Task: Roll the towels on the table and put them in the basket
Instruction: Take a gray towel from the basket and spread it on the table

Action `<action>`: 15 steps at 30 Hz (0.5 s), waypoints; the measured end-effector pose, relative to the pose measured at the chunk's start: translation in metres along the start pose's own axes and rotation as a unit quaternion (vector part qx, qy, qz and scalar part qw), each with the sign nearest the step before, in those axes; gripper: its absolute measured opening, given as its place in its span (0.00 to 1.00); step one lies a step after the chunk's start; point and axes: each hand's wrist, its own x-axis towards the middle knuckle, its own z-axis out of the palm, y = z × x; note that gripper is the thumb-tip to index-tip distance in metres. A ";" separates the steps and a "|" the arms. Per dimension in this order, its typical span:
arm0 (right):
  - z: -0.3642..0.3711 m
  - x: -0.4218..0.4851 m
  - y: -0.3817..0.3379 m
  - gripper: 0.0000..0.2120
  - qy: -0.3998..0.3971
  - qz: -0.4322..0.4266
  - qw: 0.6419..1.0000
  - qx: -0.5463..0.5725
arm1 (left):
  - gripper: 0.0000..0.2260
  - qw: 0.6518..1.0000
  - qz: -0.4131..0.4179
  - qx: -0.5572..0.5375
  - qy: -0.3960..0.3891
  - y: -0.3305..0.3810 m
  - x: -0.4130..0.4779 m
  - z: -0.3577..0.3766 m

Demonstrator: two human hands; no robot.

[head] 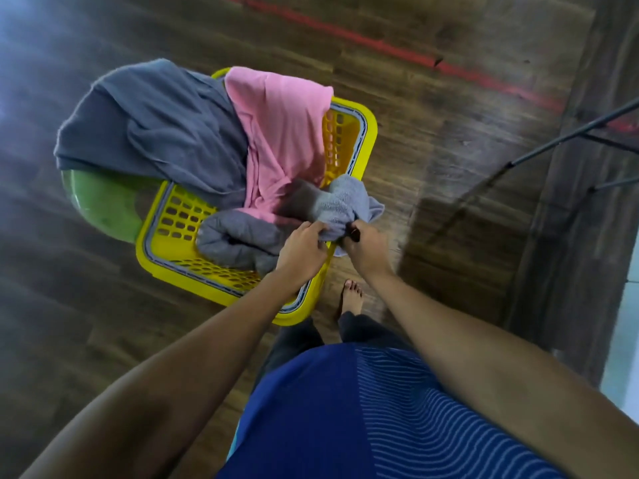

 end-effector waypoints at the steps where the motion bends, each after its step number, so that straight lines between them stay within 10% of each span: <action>1: -0.003 -0.001 0.001 0.04 -0.001 -0.012 1.000 -0.001 | 0.17 1.000 0.004 0.000 0.001 -0.001 0.001 0.000; 15: -0.043 -0.001 -0.003 0.05 0.088 -0.036 0.988 0.124 | 0.15 0.995 0.082 0.063 0.000 0.008 0.034 -0.004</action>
